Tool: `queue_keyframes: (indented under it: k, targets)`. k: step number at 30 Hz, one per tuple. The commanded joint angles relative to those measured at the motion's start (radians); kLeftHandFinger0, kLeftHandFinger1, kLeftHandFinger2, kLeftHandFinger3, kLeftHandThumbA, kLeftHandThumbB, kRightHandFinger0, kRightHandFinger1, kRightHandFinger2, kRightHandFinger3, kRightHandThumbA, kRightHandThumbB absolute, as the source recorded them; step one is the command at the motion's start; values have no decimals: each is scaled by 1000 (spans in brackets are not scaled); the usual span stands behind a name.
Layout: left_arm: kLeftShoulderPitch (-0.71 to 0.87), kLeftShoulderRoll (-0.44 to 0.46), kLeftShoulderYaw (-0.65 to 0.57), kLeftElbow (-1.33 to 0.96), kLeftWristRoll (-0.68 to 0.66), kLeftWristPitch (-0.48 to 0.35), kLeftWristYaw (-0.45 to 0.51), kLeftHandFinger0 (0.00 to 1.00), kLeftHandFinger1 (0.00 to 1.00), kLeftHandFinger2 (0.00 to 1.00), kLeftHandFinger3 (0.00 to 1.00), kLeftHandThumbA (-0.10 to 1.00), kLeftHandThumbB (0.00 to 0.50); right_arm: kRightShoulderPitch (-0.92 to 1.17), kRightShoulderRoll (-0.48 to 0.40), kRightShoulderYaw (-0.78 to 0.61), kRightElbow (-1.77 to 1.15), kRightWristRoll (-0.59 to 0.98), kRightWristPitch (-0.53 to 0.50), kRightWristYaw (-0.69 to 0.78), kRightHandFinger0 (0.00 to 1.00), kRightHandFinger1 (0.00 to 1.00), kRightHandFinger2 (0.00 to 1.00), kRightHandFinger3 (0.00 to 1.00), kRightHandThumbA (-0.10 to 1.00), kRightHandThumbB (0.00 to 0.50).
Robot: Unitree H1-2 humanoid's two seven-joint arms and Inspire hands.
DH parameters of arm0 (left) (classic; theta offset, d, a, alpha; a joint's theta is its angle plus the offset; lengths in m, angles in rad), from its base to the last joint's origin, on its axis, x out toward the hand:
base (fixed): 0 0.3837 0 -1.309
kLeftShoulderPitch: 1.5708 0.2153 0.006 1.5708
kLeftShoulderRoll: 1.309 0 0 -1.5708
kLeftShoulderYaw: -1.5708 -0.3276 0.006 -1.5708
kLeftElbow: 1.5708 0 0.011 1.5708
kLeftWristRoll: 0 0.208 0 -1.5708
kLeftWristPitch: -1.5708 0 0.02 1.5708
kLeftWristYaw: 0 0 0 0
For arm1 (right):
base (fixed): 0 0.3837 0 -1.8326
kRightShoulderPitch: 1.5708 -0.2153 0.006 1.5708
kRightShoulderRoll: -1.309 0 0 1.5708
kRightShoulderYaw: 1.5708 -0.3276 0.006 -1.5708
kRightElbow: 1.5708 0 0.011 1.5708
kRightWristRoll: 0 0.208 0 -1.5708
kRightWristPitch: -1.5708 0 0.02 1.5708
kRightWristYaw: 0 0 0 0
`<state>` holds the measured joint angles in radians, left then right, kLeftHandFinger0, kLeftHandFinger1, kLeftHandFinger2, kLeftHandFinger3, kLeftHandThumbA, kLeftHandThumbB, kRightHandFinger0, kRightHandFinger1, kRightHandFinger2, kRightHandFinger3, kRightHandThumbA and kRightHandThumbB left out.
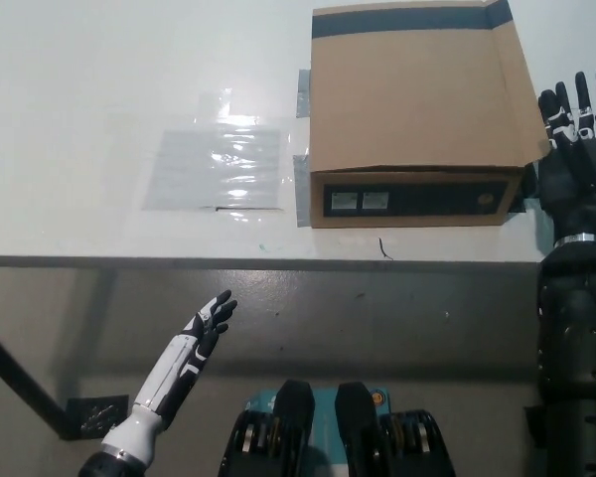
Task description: A small storage box is placed at the center of the table and the robot uses its right hand to slide under its lid and push it upwards to open it
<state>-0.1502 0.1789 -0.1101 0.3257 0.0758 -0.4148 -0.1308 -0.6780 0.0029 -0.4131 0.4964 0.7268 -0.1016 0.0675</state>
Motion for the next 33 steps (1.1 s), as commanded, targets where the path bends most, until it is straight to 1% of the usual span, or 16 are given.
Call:
queue_keyframes:
  k: [1,9,10,14,16,33]
  targets:
    - [-17,8,0,-7,-4,-29,-14,1000,1000,1000,1000,1000,500,-66,8,3,-15,16,-3,25,1000,1000,1000,1000,1000,322]
    - [-18,7,1,-5,-4,-29,-12,1000,1000,1000,1000,1000,500,-67,6,-8,-10,23,-10,24,1000,1000,1000,1000,1000,340]
    - [-18,8,0,-4,-5,-31,-14,1000,1000,1000,1000,1000,500,-68,0,-11,-5,27,-13,32,1000,1000,1000,1000,1000,329]
    - [-17,6,2,-3,-11,-26,-15,1000,1000,1000,1000,1000,500,-71,-4,-19,-13,32,-16,30,1000,1000,1000,1000,1000,317]
    - [-14,5,1,-7,-8,-24,-13,1000,1000,1000,1000,1000,500,-68,-9,-20,-21,30,-15,27,1000,1000,1000,1000,1000,329]
    - [-15,5,-1,-9,-5,-28,-13,1000,1000,1000,1000,1000,500,-79,-25,-38,12,29,-37,35,1000,1000,1000,1000,1000,350]
